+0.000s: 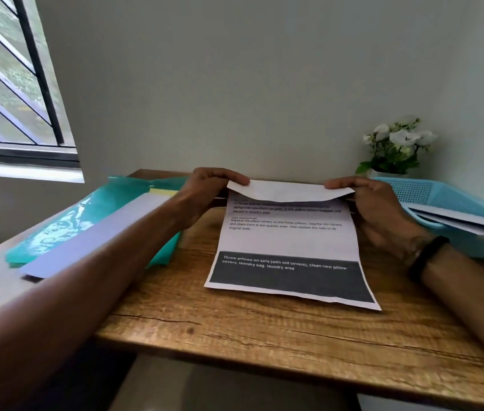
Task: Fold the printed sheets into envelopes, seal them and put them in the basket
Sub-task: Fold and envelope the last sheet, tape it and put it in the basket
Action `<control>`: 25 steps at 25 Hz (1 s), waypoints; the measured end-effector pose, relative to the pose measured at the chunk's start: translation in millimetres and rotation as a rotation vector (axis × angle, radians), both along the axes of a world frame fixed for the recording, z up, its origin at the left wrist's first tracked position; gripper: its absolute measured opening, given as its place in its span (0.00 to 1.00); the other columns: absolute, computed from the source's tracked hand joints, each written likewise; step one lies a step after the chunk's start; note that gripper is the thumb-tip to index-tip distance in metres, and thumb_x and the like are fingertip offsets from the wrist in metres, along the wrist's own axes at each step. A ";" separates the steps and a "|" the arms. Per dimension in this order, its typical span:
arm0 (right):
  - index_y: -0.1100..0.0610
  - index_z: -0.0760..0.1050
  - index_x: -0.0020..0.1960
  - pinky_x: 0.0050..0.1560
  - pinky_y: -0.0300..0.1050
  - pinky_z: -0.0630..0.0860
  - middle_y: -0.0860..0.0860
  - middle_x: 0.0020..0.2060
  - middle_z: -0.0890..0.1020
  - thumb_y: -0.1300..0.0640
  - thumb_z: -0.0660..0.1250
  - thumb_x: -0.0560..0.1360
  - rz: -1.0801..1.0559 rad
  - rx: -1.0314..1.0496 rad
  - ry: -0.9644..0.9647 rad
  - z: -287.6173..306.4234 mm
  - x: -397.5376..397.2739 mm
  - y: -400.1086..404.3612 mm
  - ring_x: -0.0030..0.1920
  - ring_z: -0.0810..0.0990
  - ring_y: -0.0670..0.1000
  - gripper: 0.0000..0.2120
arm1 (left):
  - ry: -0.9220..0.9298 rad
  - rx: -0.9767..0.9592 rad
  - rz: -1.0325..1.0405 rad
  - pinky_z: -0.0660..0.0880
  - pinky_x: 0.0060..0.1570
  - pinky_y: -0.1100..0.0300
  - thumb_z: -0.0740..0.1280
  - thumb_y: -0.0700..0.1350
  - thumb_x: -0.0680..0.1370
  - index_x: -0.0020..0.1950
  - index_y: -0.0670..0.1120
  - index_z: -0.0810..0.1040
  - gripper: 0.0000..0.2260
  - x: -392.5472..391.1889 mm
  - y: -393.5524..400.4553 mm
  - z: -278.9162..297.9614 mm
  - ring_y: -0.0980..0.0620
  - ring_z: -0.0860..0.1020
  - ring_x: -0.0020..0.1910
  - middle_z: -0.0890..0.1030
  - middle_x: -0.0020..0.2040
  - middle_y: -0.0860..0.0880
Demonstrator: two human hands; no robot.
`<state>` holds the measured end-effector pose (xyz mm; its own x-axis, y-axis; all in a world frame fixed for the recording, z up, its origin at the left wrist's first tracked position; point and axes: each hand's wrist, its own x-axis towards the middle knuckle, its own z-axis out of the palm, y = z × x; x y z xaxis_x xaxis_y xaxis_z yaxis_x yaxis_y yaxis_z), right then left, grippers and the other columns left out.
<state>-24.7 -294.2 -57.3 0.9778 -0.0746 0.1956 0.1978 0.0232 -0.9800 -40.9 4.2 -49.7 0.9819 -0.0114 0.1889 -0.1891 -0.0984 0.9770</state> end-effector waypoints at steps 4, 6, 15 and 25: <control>0.62 0.85 0.51 0.53 0.50 0.82 0.57 0.52 0.88 0.59 0.58 0.79 0.095 0.107 0.048 -0.1 0.7 -1.6 0.52 0.83 0.57 0.17 | 0.040 -0.082 0.091 0.82 0.53 0.54 0.59 0.36 0.81 0.50 0.41 0.87 0.15 0.5 -4.2 1.8 0.43 0.83 0.54 0.86 0.56 0.43; 0.64 0.83 0.54 0.56 0.51 0.81 0.57 0.54 0.88 0.55 0.60 0.78 0.120 0.131 0.035 1.2 0.7 -1.6 0.54 0.83 0.56 0.17 | 0.054 -0.125 0.101 0.81 0.54 0.54 0.57 0.36 0.80 0.51 0.41 0.87 0.18 2.7 -3.4 0.4 0.43 0.82 0.56 0.85 0.57 0.44; 0.53 0.74 0.73 0.54 0.59 0.85 0.56 0.59 0.86 0.66 0.78 0.71 0.138 0.020 -0.022 -8.8 3.0 1.4 0.57 0.87 0.59 0.32 | 0.002 -0.163 0.124 0.81 0.52 0.54 0.71 0.48 0.77 0.57 0.42 0.86 0.13 8.6 3.0 -1.6 0.42 0.84 0.54 0.87 0.53 0.43; 0.55 0.81 0.58 0.51 0.54 0.85 0.55 0.53 0.88 0.68 0.77 0.73 0.011 0.075 -0.047 -5.6 2.2 -0.9 0.52 0.88 0.57 0.17 | 0.158 -0.008 -0.018 0.83 0.58 0.46 0.74 0.42 0.78 0.70 0.46 0.79 0.20 6.5 -1.6 -5.1 0.43 0.86 0.55 0.87 0.58 0.44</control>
